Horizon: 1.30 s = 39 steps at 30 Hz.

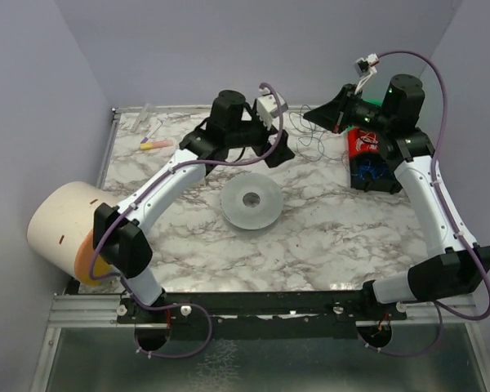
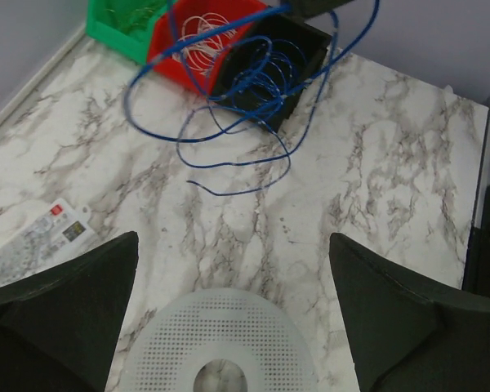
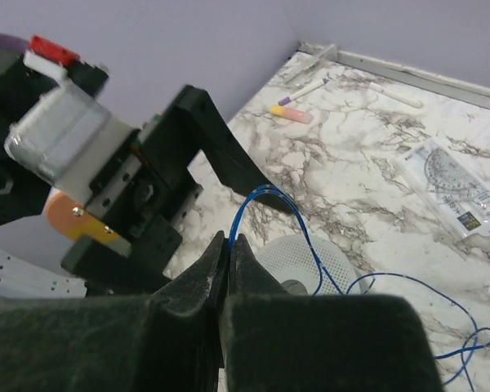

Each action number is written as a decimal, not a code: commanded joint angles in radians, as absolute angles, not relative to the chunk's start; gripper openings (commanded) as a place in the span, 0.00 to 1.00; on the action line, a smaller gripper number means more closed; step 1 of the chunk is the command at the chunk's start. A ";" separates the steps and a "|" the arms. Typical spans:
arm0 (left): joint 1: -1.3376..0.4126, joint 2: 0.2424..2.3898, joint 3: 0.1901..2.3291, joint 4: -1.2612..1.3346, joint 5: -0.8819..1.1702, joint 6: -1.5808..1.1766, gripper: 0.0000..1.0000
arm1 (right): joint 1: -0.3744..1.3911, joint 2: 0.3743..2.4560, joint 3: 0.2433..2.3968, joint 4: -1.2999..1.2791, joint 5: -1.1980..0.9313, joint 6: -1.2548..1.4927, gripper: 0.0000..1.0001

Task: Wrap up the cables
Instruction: Adjust the cable at the center of the board.

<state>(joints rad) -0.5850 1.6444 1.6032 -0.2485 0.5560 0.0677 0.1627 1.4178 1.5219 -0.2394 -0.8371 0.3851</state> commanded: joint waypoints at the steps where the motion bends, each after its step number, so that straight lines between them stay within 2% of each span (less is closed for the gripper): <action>1: -0.669 1.692 1.693 -0.331 0.512 0.137 0.99 | 0.168 1.365 1.474 -0.131 -0.831 0.472 0.01; 7: -0.768 1.753 1.782 -0.393 0.399 0.186 0.99 | 0.166 1.353 1.439 -0.077 -0.847 0.569 0.00; 14: -0.801 1.793 1.843 -0.386 0.222 0.180 0.98 | 0.156 1.347 1.418 -0.047 -0.877 0.625 0.00; 16: -0.800 1.799 1.849 -0.381 0.197 0.178 0.92 | 0.149 1.345 1.406 -0.027 -0.894 0.652 0.00; 17: -0.802 1.803 1.852 -0.380 0.188 0.178 0.83 | 0.144 1.345 1.401 -0.013 -0.903 0.667 0.01; 19: -0.803 1.813 1.857 -0.373 0.160 0.169 0.73 | 0.141 1.347 1.399 -0.009 -0.918 0.686 0.01; 22: -0.805 1.831 1.874 -0.367 0.129 0.158 0.69 | 0.136 1.345 1.398 0.005 -0.935 0.707 0.00; 27: -0.805 1.855 1.911 -0.376 0.169 0.148 0.68 | 0.134 1.341 1.391 0.030 -0.943 0.729 0.01; 30: -0.809 1.866 1.928 -0.384 0.189 0.143 0.59 | 0.131 1.341 1.386 0.040 -0.946 0.746 0.00; 32: -0.812 1.875 1.940 -0.388 0.187 0.143 0.50 | 0.128 1.341 1.381 0.043 -0.946 0.755 0.01; 37: -0.814 1.887 1.963 -0.394 0.187 0.144 0.36 | 0.119 1.340 1.379 0.045 -0.946 0.768 0.01; 39: -0.813 1.891 1.970 -0.398 0.191 0.143 0.27 | 0.113 1.342 1.378 0.047 -0.946 0.774 0.01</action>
